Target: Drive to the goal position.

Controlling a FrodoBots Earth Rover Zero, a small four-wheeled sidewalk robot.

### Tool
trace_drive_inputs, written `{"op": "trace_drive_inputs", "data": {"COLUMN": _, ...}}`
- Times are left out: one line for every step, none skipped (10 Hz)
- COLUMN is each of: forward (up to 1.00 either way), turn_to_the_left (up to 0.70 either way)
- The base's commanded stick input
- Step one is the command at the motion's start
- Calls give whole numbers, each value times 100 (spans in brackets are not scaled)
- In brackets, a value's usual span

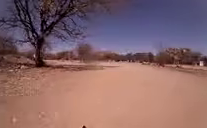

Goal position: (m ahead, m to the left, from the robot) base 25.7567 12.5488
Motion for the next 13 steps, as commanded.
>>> {"op": "trace_drive_inputs", "data": {"forward": 100, "turn_to_the_left": 0}}
{"op": "trace_drive_inputs", "data": {"forward": 100, "turn_to_the_left": 0}}
{"op": "trace_drive_inputs", "data": {"forward": 100, "turn_to_the_left": 0}}
{"op": "trace_drive_inputs", "data": {"forward": 100, "turn_to_the_left": 0}}
{"op": "trace_drive_inputs", "data": {"forward": 100, "turn_to_the_left": 0}}
{"op": "trace_drive_inputs", "data": {"forward": 100, "turn_to_the_left": 0}}
{"op": "trace_drive_inputs", "data": {"forward": 100, "turn_to_the_left": 0}}
{"op": "trace_drive_inputs", "data": {"forward": 100, "turn_to_the_left": 0}}
{"op": "trace_drive_inputs", "data": {"forward": 100, "turn_to_the_left": 0}}
{"op": "trace_drive_inputs", "data": {"forward": 100, "turn_to_the_left": 0}}
{"op": "trace_drive_inputs", "data": {"forward": 100, "turn_to_the_left": 0}}
{"op": "trace_drive_inputs", "data": {"forward": 100, "turn_to_the_left": 0}}
{"op": "trace_drive_inputs", "data": {"forward": 100, "turn_to_the_left": 0}}
